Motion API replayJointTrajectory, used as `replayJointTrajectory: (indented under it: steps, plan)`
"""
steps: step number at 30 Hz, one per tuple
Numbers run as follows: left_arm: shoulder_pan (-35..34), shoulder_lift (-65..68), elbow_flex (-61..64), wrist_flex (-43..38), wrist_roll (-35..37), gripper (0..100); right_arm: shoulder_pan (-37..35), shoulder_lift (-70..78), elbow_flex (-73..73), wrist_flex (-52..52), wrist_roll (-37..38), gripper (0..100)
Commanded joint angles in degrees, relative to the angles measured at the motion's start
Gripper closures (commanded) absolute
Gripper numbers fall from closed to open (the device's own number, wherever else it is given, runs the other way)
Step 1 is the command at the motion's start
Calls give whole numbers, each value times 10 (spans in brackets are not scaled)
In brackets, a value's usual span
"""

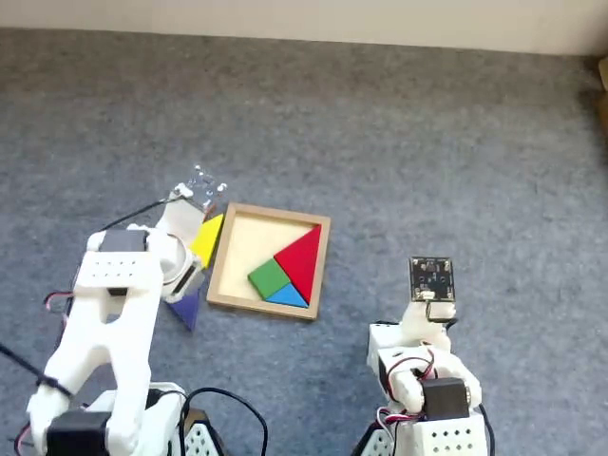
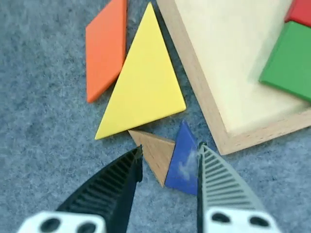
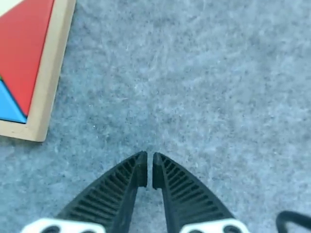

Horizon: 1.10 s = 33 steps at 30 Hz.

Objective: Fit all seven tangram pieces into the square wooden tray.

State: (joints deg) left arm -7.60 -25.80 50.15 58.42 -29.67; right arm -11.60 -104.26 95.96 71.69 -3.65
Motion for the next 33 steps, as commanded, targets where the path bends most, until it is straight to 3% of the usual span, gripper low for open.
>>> replayJointTrajectory:
  steps: [1,19,33]
  plan:
    - [36,36,-63,-15,4,816,7,-19,79,4,-4,964]
    - [-3,292,-230,-12,-65,764,7,-20,79,4,-4,964]
    - [-37,352,-304,-11,-65,711,7,-20,79,4,-4,964]
